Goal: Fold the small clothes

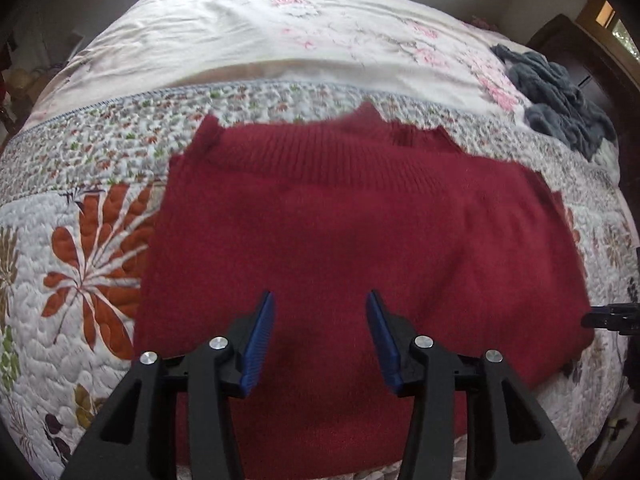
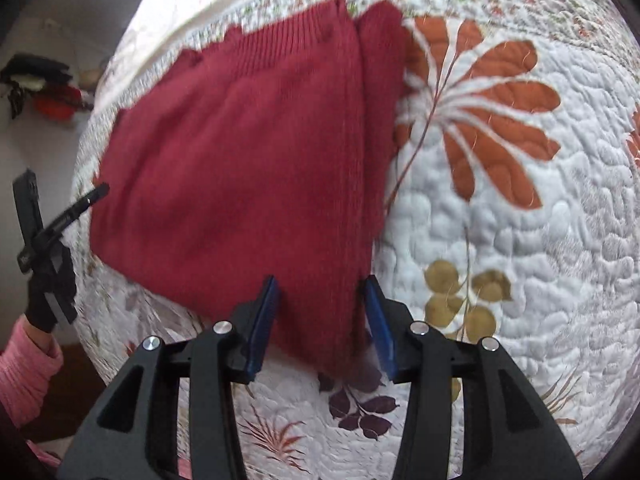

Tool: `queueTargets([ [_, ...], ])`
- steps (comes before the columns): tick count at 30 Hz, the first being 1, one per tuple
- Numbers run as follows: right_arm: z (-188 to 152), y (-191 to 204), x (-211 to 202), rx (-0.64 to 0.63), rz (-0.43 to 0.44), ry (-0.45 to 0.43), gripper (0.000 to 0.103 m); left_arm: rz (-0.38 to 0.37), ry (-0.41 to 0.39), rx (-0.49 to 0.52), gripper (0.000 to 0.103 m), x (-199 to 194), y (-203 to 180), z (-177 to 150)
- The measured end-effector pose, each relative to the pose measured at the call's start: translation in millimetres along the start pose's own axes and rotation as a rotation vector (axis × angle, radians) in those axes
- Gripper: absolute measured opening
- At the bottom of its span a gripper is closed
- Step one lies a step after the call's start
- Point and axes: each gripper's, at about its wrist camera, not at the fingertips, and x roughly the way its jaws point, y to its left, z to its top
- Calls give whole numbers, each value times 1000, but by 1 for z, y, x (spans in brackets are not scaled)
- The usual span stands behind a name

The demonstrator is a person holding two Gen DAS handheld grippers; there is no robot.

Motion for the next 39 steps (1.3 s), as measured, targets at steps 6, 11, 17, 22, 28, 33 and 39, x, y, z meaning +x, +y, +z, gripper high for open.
queueTargets([
  [6,-7,5,-13,-31,25,-34,8,17,37,-21,48,3,4,-11],
  [11,-18,-7,-12,-22,-20,-6,7,36,51,-17,48,5,7,-19],
  [17,-26,-27,3,25,18,18,8,61,48,3,49,9,5,-21],
  [22,-11,-24,-23,7,52,-56,26,33,13,4,48,-5,-14,-9],
  [28,49,-19,-33,0,37,-170,36,-13,-40,-7,49,2,-38,21],
  [33,99,-25,-14,8,-13,-184,44,-7,-62,-8,49,22,-50,42],
  [39,119,-25,5,10,3,-139,16,14,-63,8,49,36,-57,45],
])
